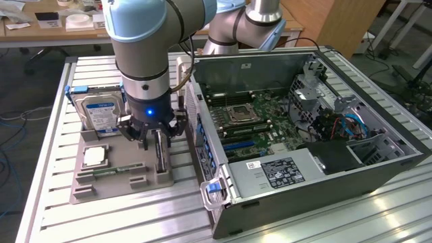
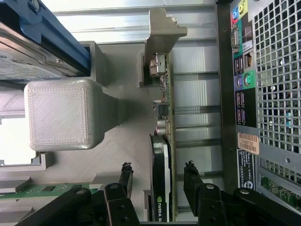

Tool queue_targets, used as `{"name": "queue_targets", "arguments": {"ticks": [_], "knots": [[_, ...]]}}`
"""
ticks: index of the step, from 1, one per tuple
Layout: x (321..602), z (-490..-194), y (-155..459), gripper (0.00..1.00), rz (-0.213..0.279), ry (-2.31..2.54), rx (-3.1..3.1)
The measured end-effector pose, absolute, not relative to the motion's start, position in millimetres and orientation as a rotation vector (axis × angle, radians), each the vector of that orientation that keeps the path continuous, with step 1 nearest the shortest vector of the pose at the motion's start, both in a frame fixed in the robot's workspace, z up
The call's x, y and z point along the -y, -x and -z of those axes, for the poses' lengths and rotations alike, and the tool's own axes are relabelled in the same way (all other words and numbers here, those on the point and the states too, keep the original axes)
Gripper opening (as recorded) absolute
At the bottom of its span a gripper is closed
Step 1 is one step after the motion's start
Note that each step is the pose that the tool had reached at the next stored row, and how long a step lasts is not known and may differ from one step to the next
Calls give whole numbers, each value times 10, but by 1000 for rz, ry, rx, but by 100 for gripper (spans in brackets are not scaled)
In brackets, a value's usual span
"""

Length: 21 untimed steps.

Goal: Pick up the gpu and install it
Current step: 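Pick up the gpu and move the gpu toward the slot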

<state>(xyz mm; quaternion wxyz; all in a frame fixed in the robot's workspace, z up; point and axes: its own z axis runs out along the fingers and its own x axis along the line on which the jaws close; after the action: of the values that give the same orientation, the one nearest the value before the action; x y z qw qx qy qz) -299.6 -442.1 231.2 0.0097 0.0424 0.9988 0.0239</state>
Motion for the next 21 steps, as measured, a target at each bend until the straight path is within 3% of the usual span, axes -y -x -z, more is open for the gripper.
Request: {"name": "queue_targets", "arguments": {"ticks": [3, 4, 21], "knots": [[4421, -2312, 2995, 49, -75, -132, -3118], [4421, -2312, 2995, 42, -75, -132, -3118], [4411, -2297, 2977, 42, -78, -132, -3119]]}}
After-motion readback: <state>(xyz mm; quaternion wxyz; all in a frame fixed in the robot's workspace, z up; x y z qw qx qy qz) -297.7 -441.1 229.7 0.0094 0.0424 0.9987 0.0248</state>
